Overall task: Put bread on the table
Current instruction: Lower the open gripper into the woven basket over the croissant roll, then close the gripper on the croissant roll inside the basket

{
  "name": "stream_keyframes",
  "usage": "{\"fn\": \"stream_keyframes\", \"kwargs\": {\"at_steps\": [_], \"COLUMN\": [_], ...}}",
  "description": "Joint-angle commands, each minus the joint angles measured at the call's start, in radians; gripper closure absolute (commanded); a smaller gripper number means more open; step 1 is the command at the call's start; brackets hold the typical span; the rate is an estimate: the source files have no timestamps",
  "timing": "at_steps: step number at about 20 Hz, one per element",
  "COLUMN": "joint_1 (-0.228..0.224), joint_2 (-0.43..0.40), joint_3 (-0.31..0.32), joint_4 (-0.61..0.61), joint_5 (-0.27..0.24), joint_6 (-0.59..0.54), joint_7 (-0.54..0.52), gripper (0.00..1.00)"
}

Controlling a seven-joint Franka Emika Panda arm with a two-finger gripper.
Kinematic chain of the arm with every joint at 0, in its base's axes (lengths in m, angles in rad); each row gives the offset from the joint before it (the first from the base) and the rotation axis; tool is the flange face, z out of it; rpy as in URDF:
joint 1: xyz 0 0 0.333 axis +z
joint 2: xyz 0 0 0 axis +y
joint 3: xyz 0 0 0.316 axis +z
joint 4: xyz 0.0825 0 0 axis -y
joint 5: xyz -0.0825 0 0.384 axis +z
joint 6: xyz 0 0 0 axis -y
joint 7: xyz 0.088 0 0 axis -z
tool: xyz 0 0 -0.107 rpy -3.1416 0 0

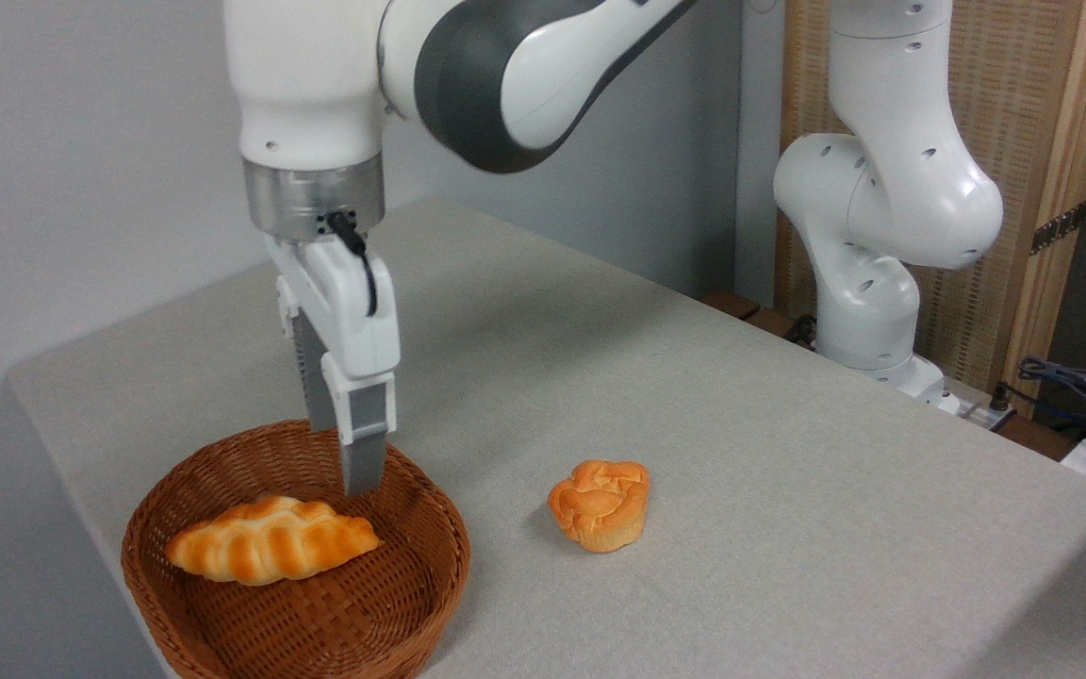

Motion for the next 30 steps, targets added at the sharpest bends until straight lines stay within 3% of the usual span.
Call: {"fn": "stream_keyframes", "kwargs": {"at_steps": [1, 15, 17, 25, 28, 30], "joint_1": [-0.003, -0.006, -0.006, -0.005, -0.005, -0.006], "joint_2": [0.043, 0.150, 0.164, 0.212, 0.221, 0.226], "joint_3": [-0.014, -0.089, -0.091, -0.105, -0.106, -0.108], "joint_4": [0.014, 0.017, 0.017, 0.017, 0.017, 0.017], "joint_5": [-0.002, 0.008, 0.049, 0.067, 0.112, 0.114], "joint_6": [0.044, 0.151, 0.166, 0.228, 0.232, 0.232], "joint_7": [0.002, 0.006, 0.006, 0.007, 0.006, 0.006], "gripper": [0.00, 0.00, 0.00, 0.00, 0.00, 0.00]}}
